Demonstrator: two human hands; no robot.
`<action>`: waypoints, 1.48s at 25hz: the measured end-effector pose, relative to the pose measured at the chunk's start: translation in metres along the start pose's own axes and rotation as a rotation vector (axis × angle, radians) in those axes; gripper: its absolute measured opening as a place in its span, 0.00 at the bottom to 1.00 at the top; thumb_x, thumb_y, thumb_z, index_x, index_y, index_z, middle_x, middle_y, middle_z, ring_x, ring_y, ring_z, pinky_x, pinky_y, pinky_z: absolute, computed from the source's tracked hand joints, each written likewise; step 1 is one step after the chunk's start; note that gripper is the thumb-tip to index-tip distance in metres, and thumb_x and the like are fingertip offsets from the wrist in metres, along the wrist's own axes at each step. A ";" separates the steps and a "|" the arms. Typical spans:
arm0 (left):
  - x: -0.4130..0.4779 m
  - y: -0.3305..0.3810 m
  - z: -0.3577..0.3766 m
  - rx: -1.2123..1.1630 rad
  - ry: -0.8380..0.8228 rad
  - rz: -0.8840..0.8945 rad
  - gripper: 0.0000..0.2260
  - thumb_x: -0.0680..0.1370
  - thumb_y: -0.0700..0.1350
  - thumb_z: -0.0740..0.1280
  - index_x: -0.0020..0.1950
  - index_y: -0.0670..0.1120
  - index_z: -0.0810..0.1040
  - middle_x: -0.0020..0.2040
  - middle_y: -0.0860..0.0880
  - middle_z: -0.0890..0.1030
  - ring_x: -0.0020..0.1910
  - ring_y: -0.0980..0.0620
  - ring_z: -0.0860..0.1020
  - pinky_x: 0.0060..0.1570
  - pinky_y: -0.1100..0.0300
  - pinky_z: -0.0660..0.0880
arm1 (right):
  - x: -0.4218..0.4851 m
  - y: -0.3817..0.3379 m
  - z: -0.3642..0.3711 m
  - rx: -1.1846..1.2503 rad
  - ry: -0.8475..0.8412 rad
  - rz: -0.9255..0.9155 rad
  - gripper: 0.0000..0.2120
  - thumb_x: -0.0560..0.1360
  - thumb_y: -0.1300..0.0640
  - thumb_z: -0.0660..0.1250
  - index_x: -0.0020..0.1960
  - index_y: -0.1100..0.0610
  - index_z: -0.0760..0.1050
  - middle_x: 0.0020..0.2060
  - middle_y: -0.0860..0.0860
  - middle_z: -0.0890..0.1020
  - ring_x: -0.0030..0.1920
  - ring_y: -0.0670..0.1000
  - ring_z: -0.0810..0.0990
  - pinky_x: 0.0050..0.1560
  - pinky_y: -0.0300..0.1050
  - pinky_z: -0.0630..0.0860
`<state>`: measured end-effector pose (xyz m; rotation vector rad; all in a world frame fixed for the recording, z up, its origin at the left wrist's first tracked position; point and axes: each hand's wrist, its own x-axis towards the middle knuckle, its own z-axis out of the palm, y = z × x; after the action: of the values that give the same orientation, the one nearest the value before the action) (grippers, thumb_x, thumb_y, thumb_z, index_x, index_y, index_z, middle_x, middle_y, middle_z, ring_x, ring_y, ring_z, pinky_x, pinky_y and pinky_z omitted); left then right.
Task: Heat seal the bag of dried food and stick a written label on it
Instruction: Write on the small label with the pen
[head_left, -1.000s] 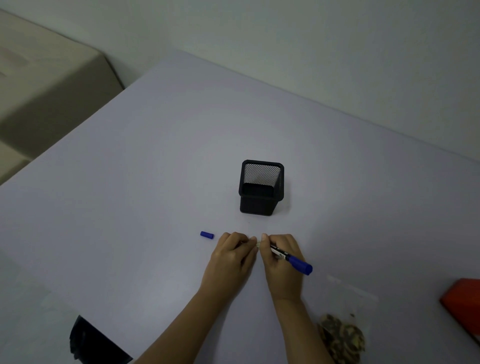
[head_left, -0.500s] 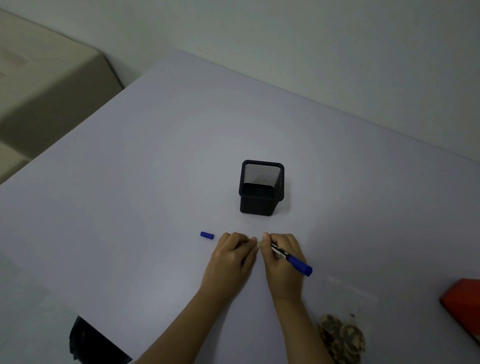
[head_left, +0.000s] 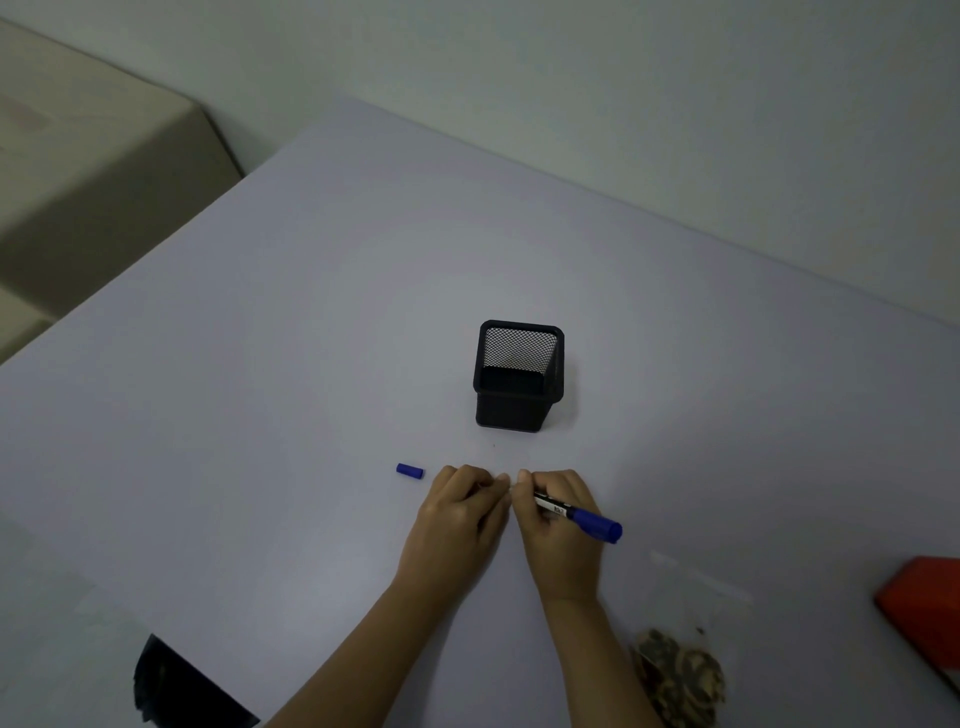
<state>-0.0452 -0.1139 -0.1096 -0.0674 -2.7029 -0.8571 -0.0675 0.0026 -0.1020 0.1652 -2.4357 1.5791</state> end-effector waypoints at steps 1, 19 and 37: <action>0.000 0.000 0.000 -0.001 0.000 0.000 0.13 0.76 0.49 0.63 0.49 0.43 0.84 0.42 0.48 0.81 0.44 0.58 0.72 0.49 0.72 0.66 | 0.000 0.000 0.000 0.004 0.003 0.002 0.13 0.75 0.52 0.62 0.36 0.59 0.75 0.34 0.38 0.71 0.36 0.36 0.74 0.37 0.24 0.70; 0.000 0.001 0.000 0.002 -0.010 -0.001 0.12 0.76 0.48 0.64 0.50 0.43 0.83 0.42 0.48 0.80 0.43 0.57 0.73 0.49 0.73 0.66 | 0.001 -0.003 -0.002 0.051 -0.014 0.029 0.13 0.74 0.52 0.62 0.37 0.60 0.76 0.34 0.38 0.72 0.36 0.36 0.75 0.37 0.24 0.70; 0.001 0.002 -0.002 -0.007 0.015 0.010 0.12 0.76 0.47 0.64 0.49 0.42 0.84 0.41 0.48 0.80 0.43 0.58 0.71 0.48 0.71 0.66 | 0.000 -0.001 -0.001 -0.030 0.029 -0.026 0.13 0.73 0.55 0.63 0.34 0.61 0.75 0.29 0.52 0.77 0.34 0.41 0.72 0.36 0.22 0.68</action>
<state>-0.0451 -0.1133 -0.1071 -0.0757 -2.6837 -0.8614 -0.0673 0.0030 -0.1009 0.1666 -2.4244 1.5228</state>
